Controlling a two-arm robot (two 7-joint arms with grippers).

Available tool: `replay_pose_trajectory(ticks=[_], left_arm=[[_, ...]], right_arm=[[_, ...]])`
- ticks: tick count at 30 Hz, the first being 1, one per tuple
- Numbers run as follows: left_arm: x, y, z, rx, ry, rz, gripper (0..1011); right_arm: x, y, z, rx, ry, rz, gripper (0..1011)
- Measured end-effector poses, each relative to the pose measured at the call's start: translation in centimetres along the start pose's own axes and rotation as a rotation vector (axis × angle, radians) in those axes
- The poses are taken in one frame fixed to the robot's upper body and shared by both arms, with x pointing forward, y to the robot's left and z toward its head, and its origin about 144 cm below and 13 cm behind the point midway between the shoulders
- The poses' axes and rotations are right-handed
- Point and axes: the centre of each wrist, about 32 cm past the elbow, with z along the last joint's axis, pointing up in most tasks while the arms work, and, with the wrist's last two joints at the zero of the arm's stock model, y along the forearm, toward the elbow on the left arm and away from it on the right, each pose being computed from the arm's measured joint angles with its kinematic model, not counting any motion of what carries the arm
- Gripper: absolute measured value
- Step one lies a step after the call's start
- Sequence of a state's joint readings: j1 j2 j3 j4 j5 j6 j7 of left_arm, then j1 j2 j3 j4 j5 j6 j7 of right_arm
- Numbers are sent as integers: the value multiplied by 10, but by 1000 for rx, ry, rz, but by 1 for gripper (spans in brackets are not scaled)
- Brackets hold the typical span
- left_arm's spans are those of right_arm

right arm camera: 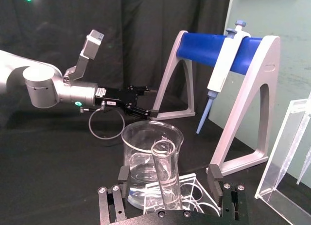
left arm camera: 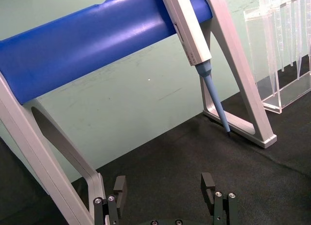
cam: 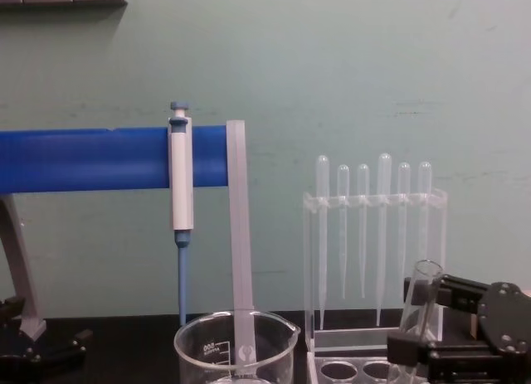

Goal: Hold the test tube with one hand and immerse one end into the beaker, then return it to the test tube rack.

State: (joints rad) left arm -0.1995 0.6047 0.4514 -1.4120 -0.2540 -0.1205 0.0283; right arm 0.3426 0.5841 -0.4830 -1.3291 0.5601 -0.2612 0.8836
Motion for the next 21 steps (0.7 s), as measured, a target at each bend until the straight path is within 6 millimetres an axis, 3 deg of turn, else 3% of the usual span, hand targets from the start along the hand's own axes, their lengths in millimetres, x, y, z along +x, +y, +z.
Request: replay_pose_trajectory(ticks=[14,21], left_arm=[[0,0,0,0,0,0,1000],[0,0,0,0,0,0,1000]], right_arm=[[3,3,-2,-8,-1,-4,995],[2,3,-1,-8,-1,-3,837]])
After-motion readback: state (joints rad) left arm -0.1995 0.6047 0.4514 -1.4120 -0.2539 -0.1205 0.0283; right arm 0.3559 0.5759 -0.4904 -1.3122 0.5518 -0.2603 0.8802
